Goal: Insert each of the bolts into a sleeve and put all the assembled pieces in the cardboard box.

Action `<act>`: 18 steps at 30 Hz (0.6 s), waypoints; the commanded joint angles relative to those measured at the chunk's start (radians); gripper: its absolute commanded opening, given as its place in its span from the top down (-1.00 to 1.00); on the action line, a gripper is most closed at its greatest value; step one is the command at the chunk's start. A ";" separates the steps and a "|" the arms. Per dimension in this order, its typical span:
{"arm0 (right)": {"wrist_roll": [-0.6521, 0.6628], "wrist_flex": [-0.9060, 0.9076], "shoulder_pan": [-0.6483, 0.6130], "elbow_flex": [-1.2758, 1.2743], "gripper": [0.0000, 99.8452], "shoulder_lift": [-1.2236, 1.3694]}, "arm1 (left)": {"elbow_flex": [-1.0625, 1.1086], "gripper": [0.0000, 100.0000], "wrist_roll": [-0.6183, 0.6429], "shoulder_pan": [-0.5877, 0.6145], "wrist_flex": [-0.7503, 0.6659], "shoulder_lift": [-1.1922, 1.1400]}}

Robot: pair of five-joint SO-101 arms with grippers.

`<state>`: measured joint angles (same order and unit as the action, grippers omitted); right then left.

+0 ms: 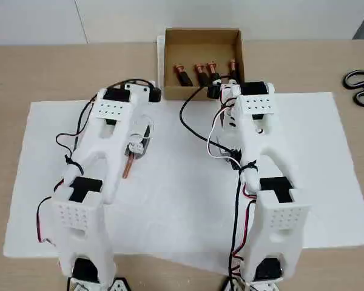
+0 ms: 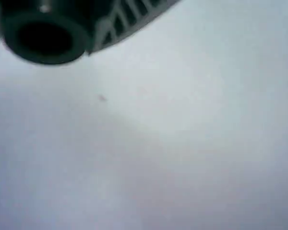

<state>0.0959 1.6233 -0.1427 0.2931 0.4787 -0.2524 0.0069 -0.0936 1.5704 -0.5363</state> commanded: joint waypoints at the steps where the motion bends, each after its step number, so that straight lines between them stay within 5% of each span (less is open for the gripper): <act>1: 0.002 0.001 0.004 0.048 0.99 -0.007 | -0.062 0.86 0.006 -0.006 0.006 0.071; 18: 0.002 0.002 0.004 0.048 0.99 -0.007 | -0.048 0.86 0.005 -0.005 -0.049 0.060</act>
<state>0.0959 1.6233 -0.1427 0.2931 0.4787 -0.2846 0.0069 -0.0936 1.5566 -0.5363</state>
